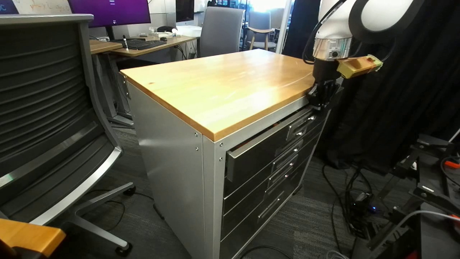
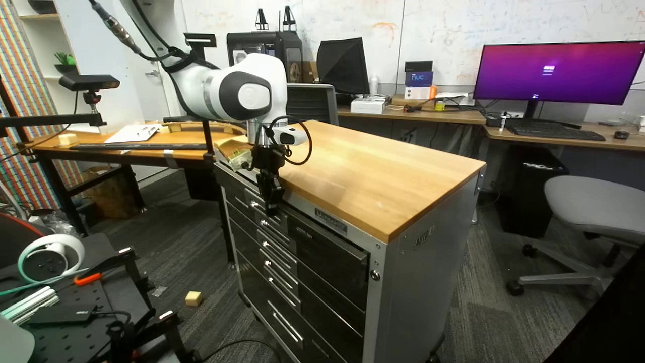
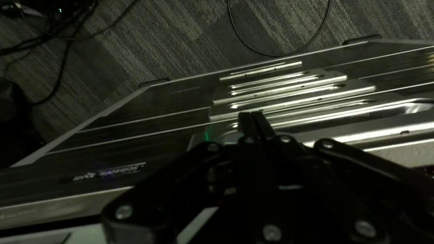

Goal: Put the screwdriver in the drawer and close it

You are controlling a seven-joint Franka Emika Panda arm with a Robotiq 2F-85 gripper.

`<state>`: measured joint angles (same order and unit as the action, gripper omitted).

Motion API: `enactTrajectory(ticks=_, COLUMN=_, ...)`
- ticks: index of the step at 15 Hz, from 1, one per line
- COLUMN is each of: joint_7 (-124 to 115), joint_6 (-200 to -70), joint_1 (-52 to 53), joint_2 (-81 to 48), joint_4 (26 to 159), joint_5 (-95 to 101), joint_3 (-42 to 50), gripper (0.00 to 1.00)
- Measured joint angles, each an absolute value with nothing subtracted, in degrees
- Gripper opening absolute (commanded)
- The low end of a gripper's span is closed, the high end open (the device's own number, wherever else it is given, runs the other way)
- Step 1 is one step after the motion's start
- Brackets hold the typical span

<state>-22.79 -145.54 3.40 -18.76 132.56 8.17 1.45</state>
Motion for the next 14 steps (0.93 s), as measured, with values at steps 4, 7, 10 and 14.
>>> enactTrajectory(ticks=4, joint_7=-24.3, joint_6=-152.8, joint_1=6.1, joint_2=-18.7, joint_4=134.4, joint_5=13.6, joint_3=3.6, gripper=0.07)
enactTrajectory(ticks=7, joint_7=-26.0, joint_6=-156.6, joint_1=8.3, joint_2=-18.6, joint_4=135.8, joint_5=16.2, joint_3=5.5, gripper=0.07)
enactTrajectory(ticks=10, joint_7=-27.5, joint_6=-158.4, joint_1=10.2, joint_2=-18.6, joint_4=136.5, joint_5=17.8, joint_3=7.3, gripper=0.32)
enactTrajectory(ticks=14, joint_7=-23.3, joint_6=-152.9, joint_1=10.2, joint_2=-16.2, joint_4=135.5, joint_5=15.5, joint_3=6.1, gripper=0.52)
